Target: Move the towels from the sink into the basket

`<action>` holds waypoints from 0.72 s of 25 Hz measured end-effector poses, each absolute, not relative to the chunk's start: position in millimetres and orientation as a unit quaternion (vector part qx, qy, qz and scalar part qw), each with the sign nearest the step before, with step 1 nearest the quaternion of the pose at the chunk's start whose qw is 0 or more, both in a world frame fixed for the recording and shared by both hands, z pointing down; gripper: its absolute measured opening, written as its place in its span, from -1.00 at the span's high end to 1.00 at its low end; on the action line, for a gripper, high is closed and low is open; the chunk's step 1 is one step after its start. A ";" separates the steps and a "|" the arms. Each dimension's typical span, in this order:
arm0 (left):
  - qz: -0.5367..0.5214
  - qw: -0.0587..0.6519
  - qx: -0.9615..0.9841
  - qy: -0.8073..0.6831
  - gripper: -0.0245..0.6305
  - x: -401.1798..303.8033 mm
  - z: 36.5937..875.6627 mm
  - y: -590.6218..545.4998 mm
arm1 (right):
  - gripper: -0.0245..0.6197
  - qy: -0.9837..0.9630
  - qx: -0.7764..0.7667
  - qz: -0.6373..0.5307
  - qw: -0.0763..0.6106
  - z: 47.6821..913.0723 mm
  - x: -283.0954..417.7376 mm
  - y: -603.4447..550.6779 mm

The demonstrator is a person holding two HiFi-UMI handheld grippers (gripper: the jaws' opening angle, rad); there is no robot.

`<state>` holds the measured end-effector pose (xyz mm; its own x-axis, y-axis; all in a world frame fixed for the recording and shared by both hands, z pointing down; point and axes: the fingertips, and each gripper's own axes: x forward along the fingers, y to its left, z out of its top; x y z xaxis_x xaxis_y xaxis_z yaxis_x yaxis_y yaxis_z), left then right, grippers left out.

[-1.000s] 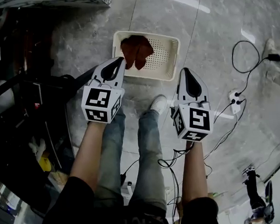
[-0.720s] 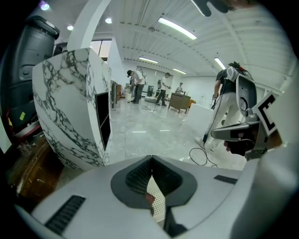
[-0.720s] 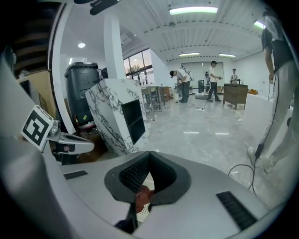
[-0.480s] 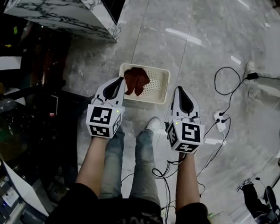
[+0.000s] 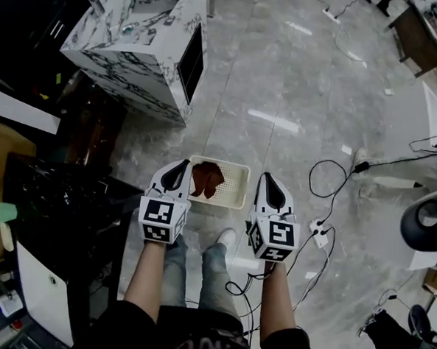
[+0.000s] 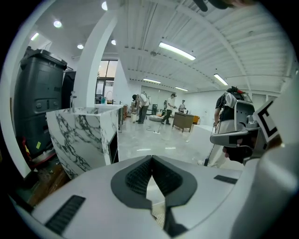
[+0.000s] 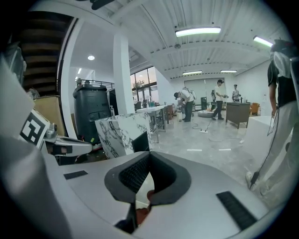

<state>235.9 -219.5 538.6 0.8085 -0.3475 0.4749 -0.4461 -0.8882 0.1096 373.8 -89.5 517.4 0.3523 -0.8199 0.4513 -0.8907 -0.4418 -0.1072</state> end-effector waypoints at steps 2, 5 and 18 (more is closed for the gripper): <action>0.218 0.099 0.947 -0.214 0.88 231.2 509.3 -222.6 | 0.88 -0.526 0.820 0.214 0.076 489.8 371.7 -91.6; 0.202 0.095 0.949 -0.221 0.88 223.6 469.5 -225.1 | 0.88 -0.528 0.822 0.199 0.070 451.7 368.2 -93.7; 0.150 0.062 0.949 -0.271 0.88 171.3 362.8 -256.5 | 0.88 -0.587 0.794 0.145 0.062 354.7 311.9 -152.1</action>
<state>171.3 -256.5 362.8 0.8077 -0.4959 0.3190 -0.5335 -0.8450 0.0370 311.9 -152.1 354.7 0.2687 -0.9144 0.3028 -0.9502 -0.3031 -0.0722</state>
